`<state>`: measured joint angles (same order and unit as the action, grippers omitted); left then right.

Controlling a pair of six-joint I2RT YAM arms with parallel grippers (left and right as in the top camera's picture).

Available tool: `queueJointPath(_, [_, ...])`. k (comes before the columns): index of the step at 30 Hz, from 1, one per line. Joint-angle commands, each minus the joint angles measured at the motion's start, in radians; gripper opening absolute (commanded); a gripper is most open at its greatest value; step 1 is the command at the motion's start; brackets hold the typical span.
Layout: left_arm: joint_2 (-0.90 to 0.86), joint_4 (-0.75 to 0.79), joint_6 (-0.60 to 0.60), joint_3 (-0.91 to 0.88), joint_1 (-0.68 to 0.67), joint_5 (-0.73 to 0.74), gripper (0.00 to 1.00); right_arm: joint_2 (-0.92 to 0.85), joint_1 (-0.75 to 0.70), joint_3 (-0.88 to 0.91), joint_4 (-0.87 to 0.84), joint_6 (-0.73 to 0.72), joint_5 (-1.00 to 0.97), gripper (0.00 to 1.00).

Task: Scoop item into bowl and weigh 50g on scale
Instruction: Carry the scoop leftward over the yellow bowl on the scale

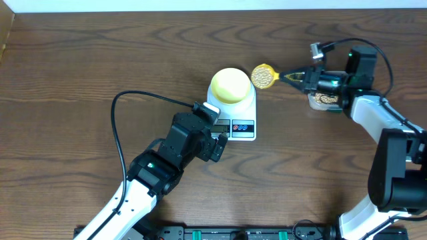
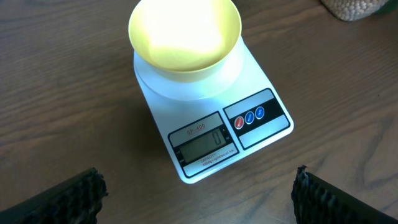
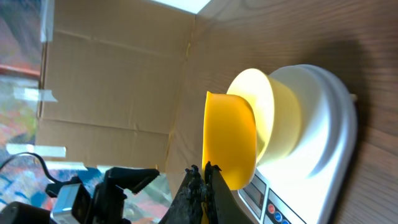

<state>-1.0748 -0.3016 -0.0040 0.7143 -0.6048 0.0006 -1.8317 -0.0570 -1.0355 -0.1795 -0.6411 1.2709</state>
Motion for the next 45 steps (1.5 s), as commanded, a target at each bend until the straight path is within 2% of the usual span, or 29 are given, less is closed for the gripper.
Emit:
queueJointPath(1, [-0.003,0.004,-0.016,0.002,0.004,-0.012,0.98,-0.003,0.041,0.003,-0.014,-0.02,-0.029,0.01])
queueJointPath(12, [-0.003,0.004,-0.016,0.002,0.004,-0.012,0.98,-0.003,0.127,0.003,-0.08,-0.006,-0.115,0.01])
queueJointPath(28, [-0.003,0.004,-0.016,0.002,0.004,-0.012,0.98,-0.003,0.208,0.003,-0.096,0.192,-0.278,0.01])
queueJointPath(45, [-0.003,0.004,-0.016,0.002,0.004,-0.012,0.98,-0.003,0.236,0.003,-0.102,0.491,-0.278,0.01])
